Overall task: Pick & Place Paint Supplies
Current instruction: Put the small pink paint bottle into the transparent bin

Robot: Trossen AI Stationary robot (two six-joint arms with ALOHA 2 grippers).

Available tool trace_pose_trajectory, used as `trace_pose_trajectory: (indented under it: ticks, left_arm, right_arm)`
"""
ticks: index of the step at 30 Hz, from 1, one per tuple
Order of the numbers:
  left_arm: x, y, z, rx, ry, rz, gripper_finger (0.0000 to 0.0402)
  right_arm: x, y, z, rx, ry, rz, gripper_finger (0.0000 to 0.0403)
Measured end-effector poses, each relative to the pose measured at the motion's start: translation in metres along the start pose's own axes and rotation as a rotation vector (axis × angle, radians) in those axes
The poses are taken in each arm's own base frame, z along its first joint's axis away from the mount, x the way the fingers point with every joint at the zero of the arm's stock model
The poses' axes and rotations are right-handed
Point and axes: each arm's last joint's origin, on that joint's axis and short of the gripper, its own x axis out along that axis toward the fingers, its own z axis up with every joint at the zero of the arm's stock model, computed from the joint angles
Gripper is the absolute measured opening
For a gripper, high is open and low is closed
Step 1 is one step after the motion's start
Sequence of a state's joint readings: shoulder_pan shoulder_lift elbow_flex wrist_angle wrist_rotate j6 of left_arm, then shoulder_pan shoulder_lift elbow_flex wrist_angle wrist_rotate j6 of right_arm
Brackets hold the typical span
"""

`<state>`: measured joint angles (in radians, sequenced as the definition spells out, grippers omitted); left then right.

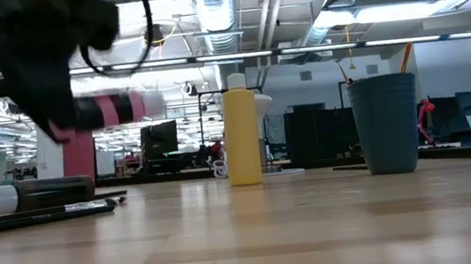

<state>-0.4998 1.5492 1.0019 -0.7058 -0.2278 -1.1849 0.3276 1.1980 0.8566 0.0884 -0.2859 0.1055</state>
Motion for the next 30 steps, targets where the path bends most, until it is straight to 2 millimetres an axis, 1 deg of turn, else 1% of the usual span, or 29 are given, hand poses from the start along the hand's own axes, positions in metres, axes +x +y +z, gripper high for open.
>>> trace_pose_trajectory:
  ticks: [4,7,9,11,13,15,16,18,22,26,30]
  left_arm:
    - [-0.02,-0.008,-0.009,0.034,-0.042,-0.107,0.0088]
    - [-0.03,-0.017,-0.015,0.076,-0.071,-0.215,0.0088]
    - [-0.035,-0.025,-0.017,0.128,-0.108,-0.291,0.0088]
    - [-0.038,-0.033,-0.015,0.16,-0.15,-0.371,0.0088]
    - [-0.04,-0.039,-0.013,0.187,-0.187,-0.422,0.0088]
    - [-0.04,-0.042,-0.011,0.214,-0.218,-0.448,0.0088]
    - [-0.04,-0.042,-0.011,0.224,-0.228,-0.448,0.0088]
    - [-0.041,-0.043,-0.01,0.229,-0.246,-0.445,0.0088]
    - [-0.041,-0.043,-0.01,0.228,-0.262,-0.445,0.0087]
    - [-0.041,-0.044,-0.01,0.228,-0.265,-0.449,0.0087]
    - [-0.041,-0.044,-0.01,0.228,-0.267,-0.452,0.0087]
  right_arm:
    - [0.001,0.004,0.0,-0.05,-0.001,0.016,0.0205]
    - [0.003,0.009,0.002,-0.105,-0.028,0.027,0.0205]
    - [0.01,0.01,0.003,-0.119,-0.067,0.005,0.0205]
    - [0.017,0.009,0.0,-0.151,-0.077,-0.009,0.0205]
    - [0.029,0.008,0.0,-0.199,-0.123,-0.006,0.0205]
    - [0.041,0.006,-0.005,-0.211,-0.135,-0.004,0.0205]
    - [0.048,0.004,-0.007,-0.204,-0.129,-0.004,0.0205]
    - [0.058,0.002,-0.007,-0.183,-0.13,-0.002,0.0205]
    - [0.068,-0.004,0.002,-0.097,-0.141,-0.007,0.0205]
    - [0.07,-0.015,0.006,-0.03,-0.137,-0.037,0.0205]
    - [0.066,-0.034,0.001,0.068,-0.082,-0.11,0.0205]
